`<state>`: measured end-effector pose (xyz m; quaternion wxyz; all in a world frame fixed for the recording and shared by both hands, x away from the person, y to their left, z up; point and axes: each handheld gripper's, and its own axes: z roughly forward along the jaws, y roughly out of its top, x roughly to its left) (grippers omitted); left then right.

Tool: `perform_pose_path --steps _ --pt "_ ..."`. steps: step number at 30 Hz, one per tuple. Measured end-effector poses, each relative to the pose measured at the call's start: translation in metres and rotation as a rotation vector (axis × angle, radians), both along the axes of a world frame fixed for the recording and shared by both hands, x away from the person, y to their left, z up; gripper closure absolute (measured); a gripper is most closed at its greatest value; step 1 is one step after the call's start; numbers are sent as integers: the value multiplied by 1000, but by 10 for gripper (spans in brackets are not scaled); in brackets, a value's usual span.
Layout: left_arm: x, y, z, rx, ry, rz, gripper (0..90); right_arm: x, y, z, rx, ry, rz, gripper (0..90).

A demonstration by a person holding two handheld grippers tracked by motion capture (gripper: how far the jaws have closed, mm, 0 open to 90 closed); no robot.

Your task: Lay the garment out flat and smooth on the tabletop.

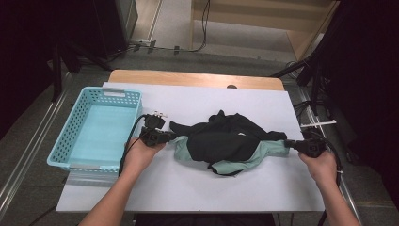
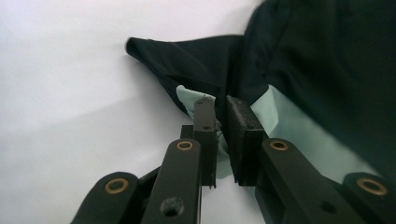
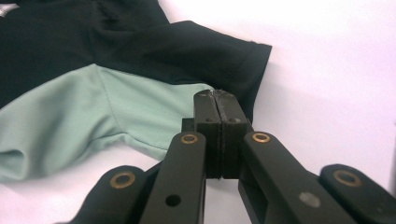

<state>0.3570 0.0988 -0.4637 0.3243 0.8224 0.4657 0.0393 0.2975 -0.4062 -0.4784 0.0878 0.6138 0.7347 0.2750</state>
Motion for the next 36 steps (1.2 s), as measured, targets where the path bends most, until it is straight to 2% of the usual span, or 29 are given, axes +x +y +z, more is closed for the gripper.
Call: perform_pose_path --steps 3,6,9,12,15,18,22,24,28,30,31,36 --pt "-6 -1 1 -9 4 -9 835 -6 -7 -1 34 3 -6 867" --pt "-8 0 4 -15 -3 1 828 -9 -8 -2 60 -15 -6 835" --pt "-12 2 8 -9 -35 8 784 -11 -9 1 86 -54 -12 720" --pt "-14 4 14 -23 -79 6 699 -13 -9 6 114 -116 -7 657" --pt "-11 7 20 -34 -101 11 629 -13 -5 8 102 -162 15 586" --pt "-10 11 25 -79 -109 12 606 -11 0 7 101 -159 36 564" --pt "-9 13 29 -102 -116 -2 577 -8 5 6 104 -162 53 527" --pt "-6 11 26 -113 -107 -13 554 -6 8 6 113 -171 65 509" --pt "1 3 19 -98 -103 -43 510 -2 15 5 120 -172 74 471" --pt "5 -2 15 -95 -98 -56 457 0 18 5 118 -173 80 456" --pt "7 -5 13 -82 -100 -61 455 1 20 5 117 -176 83 450" --pt "14 -11 7 -72 -99 -73 448 7 25 2 105 -176 95 444"
